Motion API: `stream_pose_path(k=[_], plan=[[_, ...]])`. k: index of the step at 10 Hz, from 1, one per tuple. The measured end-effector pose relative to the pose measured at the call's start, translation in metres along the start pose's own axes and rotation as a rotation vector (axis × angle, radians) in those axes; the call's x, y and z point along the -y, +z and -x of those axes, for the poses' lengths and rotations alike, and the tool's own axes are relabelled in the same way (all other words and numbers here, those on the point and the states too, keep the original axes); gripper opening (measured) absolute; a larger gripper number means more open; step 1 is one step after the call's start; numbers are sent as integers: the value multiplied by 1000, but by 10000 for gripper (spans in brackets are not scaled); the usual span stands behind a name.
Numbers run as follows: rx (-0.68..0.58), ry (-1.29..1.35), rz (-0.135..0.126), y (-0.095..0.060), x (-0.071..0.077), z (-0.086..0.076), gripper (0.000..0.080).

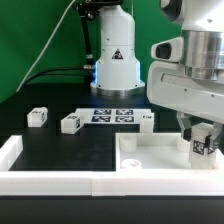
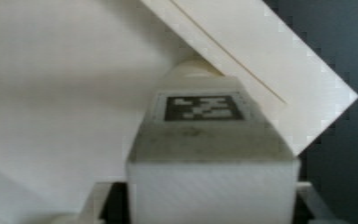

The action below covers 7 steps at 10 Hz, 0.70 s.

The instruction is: Assemble one leg

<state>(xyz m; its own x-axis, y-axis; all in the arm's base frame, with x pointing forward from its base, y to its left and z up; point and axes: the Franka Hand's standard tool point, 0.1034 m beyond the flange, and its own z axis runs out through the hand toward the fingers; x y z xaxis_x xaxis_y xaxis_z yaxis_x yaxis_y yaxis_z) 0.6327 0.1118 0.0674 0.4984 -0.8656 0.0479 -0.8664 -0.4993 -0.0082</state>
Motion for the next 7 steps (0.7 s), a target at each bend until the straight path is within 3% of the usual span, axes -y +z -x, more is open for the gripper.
stream_pose_path(k=[3, 6, 7], plan=[[-10, 370, 12, 0, -3, 1, 289], [3, 565, 17, 1, -5, 1, 290], [3, 604, 16, 1, -5, 2, 352]])
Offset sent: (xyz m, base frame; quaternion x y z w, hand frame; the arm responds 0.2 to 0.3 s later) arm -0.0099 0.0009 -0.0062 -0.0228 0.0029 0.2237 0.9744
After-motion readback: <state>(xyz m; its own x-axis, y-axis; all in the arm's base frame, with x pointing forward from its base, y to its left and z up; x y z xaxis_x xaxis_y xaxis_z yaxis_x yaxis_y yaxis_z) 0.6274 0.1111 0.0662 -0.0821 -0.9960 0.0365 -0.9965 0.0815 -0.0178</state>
